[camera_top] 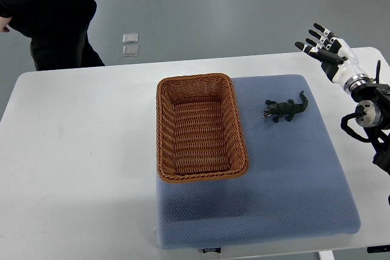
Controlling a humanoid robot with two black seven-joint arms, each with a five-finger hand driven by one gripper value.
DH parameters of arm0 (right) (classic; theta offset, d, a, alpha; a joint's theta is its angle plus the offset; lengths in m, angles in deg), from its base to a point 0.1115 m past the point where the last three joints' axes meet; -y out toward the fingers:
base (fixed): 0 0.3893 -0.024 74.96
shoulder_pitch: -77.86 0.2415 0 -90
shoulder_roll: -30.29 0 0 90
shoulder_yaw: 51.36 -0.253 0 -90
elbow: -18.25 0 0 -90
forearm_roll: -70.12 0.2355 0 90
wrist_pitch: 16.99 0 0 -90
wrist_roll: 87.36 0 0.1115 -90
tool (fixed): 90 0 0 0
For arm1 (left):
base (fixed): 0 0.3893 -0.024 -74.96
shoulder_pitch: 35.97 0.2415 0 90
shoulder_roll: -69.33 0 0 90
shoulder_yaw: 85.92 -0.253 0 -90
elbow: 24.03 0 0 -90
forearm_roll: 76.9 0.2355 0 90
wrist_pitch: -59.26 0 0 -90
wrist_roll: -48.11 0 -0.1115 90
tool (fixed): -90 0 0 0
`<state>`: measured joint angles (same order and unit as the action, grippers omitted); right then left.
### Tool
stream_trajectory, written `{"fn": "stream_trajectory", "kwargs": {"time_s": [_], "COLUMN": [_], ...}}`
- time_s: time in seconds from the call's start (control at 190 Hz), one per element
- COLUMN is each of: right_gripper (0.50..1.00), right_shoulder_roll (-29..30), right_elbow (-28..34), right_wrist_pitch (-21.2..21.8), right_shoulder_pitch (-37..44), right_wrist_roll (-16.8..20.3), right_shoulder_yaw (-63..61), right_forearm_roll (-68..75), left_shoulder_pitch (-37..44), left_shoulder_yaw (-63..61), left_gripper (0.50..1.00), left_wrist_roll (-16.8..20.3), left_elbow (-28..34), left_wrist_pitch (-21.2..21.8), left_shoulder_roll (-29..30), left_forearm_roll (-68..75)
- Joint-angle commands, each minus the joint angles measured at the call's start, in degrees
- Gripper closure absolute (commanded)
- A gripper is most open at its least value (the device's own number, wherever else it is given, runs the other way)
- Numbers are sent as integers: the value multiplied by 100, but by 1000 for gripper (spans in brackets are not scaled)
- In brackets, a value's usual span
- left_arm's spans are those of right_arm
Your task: Place crocodile in brown basket with right hand
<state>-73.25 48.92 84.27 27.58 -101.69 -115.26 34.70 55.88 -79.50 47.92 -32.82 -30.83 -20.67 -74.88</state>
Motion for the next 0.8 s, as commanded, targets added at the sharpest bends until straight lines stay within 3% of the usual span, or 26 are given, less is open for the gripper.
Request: {"fn": "stream_trajectory", "kwargs": {"time_s": [0.0, 0.796], "right_gripper": [570, 570], "right_shoulder_roll": [0, 0], "right_elbow": [0, 0], "right_wrist_pitch": [-1, 34], "right_shoulder_pitch": [1, 10], "right_wrist_roll": [0, 0], "right_shoulder_yaw": [0, 0], "right_forearm_roll": [0, 0], "left_shoulder_pitch": [9, 18], "left_shoulder_yaw": [0, -9], "left_gripper": [500, 500], "left_wrist_roll": [1, 10], "left_elbow": [0, -17], "left_wrist_pitch": [0, 0], "left_shoulder_roll": [0, 0], "left_forearm_roll": [0, 0]}}
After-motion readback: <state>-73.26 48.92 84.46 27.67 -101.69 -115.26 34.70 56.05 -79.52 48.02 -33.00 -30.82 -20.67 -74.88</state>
